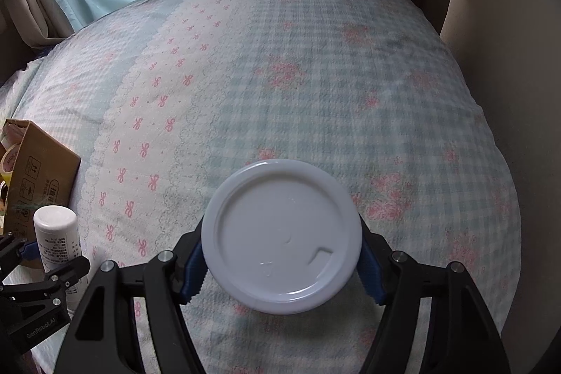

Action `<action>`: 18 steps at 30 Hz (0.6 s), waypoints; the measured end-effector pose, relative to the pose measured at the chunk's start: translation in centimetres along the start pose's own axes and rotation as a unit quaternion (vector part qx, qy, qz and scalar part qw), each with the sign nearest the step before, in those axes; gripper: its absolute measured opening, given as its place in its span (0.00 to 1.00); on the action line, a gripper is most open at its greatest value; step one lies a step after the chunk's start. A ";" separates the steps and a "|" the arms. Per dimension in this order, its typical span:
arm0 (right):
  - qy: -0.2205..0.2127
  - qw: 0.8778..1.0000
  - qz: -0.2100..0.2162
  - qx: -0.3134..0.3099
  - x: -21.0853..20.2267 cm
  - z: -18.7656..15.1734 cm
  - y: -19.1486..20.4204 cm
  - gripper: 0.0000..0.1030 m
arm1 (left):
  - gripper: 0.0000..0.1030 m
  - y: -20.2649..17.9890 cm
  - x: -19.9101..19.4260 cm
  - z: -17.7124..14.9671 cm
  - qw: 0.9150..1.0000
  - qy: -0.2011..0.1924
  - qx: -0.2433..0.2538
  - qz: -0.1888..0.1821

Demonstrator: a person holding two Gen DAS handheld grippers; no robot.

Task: Organize rigid objects
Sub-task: 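Grasp the white pill bottle with the left tool while the right tool grasps the green-labelled jar lid, then carry the pill bottle with the left tool while the right tool carries the green-labelled jar over the box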

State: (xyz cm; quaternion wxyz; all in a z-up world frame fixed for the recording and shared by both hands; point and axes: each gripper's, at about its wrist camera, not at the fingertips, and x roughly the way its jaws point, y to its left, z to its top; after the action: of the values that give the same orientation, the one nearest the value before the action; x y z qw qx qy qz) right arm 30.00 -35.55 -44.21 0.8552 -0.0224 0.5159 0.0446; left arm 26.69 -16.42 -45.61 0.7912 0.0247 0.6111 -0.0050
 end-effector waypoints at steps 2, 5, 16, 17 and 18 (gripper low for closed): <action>-0.008 1.000 -0.001 0.002 -1.5 0.3 -0.1 0.65 | 0.45 -0.1 -1.2 0.0 1.000 -0.011 0.002 -0.003; -0.020 1.000 -0.003 0.005 -4.3 1.0 -0.1 0.65 | 0.45 0.0 -4.0 1.0 0.999 -0.031 0.005 -0.007; -0.054 0.998 0.011 0.005 -17.5 4.3 3.2 0.65 | 0.45 3.8 -18.8 3.0 0.993 -0.111 -0.018 -0.041; -0.058 0.998 0.013 0.005 -18.6 4.6 3.9 0.65 | 0.45 4.5 -20.0 3.1 0.992 -0.118 -0.020 -0.044; -0.062 0.998 0.016 0.004 -19.7 4.8 4.5 0.65 | 0.45 5.1 -21.1 3.2 0.991 -0.125 -0.020 -0.046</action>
State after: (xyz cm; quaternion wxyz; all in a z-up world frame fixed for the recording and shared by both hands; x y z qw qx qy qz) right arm 24.62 -31.68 -24.55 0.8849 -0.0080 0.4621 0.0575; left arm 24.61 -11.96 -24.28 0.8606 -0.0198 0.5080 -0.0319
